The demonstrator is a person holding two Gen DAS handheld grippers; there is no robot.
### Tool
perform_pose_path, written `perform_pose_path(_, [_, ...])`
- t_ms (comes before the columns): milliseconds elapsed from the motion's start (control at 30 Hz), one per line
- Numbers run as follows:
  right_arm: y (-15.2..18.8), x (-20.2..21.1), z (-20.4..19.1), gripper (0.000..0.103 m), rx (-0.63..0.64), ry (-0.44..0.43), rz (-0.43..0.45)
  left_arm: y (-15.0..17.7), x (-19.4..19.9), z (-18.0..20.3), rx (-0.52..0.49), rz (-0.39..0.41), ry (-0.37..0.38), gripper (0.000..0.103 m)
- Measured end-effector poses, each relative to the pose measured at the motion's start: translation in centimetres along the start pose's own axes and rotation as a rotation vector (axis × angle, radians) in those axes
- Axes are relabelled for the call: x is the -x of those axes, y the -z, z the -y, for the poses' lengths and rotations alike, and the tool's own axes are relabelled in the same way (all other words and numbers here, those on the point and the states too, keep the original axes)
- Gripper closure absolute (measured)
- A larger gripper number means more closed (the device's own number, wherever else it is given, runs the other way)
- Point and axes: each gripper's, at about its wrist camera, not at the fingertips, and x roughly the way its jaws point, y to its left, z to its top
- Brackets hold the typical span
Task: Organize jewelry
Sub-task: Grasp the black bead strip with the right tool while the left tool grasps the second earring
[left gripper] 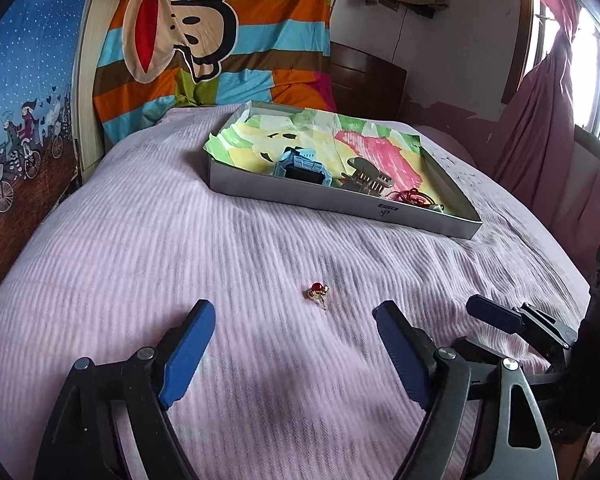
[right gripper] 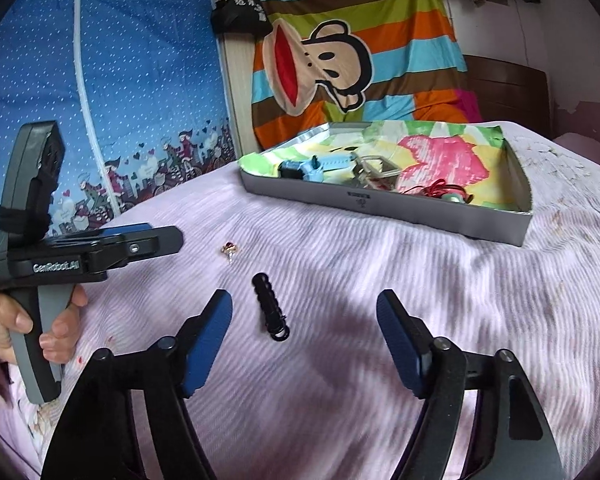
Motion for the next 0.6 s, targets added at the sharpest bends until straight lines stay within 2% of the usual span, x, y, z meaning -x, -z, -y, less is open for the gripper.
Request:
perform_pose_path(33, [0.0, -0.2, -0.2, 0.044, 0.009, -0.008, -0.006, 0.0, -0.3, 0.0, 0.001, -0.009, 0.006, 0.028])
perform_pose_path(233, [0.2, -1.1, -1.4, 0.061, 0.065, -0.018, -0.058, -0.1, -1.2, 0.4, -0.001, -0.033, 0.027, 0.04])
perform_pose_path(600, [0.3, -3.2, -2.4, 0.078, 0.113, 0.0, -0.158, -0.7, -3.1, 0.5, 0.014, -0.058, 0.042, 0.052])
